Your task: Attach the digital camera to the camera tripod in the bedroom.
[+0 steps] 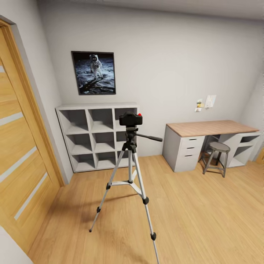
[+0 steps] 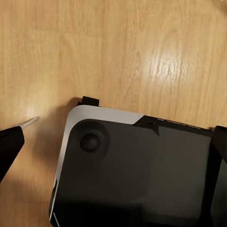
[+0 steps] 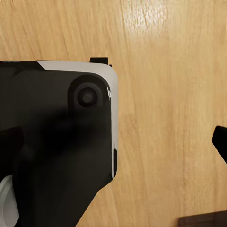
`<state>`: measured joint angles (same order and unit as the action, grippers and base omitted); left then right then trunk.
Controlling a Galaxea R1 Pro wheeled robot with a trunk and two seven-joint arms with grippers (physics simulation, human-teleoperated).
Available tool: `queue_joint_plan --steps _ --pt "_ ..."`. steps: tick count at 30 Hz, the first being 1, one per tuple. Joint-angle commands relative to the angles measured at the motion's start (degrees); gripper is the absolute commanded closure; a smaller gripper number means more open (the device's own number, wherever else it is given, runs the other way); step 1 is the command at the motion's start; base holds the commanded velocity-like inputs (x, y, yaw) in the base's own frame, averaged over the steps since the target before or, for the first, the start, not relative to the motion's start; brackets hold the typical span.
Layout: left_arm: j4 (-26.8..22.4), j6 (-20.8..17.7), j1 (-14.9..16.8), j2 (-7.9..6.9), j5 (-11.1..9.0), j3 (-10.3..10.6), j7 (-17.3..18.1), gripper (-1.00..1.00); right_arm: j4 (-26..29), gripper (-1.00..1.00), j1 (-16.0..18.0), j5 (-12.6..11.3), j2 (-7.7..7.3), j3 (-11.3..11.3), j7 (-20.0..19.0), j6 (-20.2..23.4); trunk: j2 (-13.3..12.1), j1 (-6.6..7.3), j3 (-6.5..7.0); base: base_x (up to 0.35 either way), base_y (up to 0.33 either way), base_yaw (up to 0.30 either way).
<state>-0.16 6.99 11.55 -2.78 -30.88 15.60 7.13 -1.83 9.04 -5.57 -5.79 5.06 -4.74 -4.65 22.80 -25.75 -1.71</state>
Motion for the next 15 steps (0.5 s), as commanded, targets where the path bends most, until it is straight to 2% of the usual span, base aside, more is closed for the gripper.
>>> queue_joint_plan --steps 1,7,15 --pt "0.1 0.2 0.1 -0.01 -0.6 0.5 0.3 -1.00 -0.2 -1.00 0.1 -0.6 -0.01 0.5 -0.3 -0.4 0.1 -0.04 -0.04 0.000 0.000 -0.090" --pt "0.1 0.1 0.1 -0.03 -0.6 0.5 0.3 -1.00 -0.2 -1.00 0.1 -0.6 0.06 0.5 -0.3 -0.4 0.1 -0.04 0.52 0.000 0.000 -0.079" --pt "0.1 0.1 0.1 -0.04 -0.6 0.5 0.3 -1.00 -0.2 -1.00 0.1 -0.6 0.07 0.5 -0.3 -0.4 0.1 -0.04 1.25 0.000 0.000 -0.023"
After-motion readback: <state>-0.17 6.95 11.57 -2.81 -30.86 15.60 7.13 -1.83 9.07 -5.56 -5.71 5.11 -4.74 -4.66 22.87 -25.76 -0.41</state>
